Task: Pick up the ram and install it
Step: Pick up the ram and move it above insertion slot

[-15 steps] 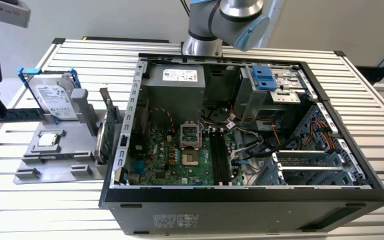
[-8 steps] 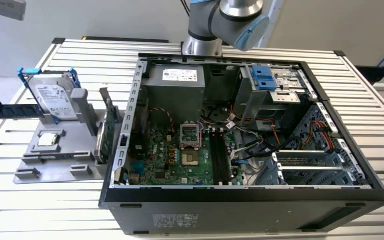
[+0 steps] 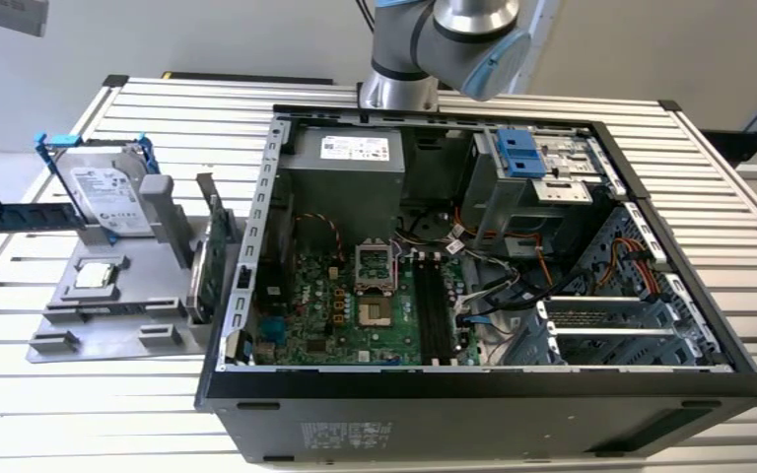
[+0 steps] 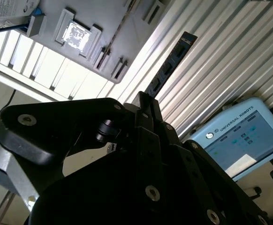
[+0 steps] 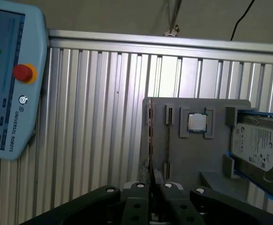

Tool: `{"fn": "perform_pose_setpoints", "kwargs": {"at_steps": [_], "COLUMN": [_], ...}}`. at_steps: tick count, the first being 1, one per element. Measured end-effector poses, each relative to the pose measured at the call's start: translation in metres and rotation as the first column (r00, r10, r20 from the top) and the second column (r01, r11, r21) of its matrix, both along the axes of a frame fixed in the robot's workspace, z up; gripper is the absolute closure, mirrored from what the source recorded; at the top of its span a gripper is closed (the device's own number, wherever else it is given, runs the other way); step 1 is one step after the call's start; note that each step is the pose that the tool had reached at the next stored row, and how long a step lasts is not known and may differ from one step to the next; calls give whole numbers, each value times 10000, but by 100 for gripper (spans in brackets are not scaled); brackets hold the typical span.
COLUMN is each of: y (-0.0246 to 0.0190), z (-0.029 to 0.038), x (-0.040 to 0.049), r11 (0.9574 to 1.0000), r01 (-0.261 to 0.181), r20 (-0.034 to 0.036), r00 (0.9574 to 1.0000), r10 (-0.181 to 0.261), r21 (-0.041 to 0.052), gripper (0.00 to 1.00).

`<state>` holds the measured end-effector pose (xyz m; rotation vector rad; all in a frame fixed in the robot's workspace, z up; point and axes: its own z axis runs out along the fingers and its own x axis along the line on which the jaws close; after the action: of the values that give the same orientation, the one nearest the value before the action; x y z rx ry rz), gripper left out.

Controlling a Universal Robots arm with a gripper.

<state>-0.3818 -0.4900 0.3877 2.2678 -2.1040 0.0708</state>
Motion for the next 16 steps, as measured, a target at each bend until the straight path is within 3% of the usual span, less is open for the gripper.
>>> {"fn": "perform_pose_setpoints", "kwargs": {"at_steps": [16], "y": [18], "z": [0], "x": [140], "r11": [10000], "r01": [0], "r20": [0], "r00": [10000], "r10": [0], "r21": [0], "gripper": [100]}}
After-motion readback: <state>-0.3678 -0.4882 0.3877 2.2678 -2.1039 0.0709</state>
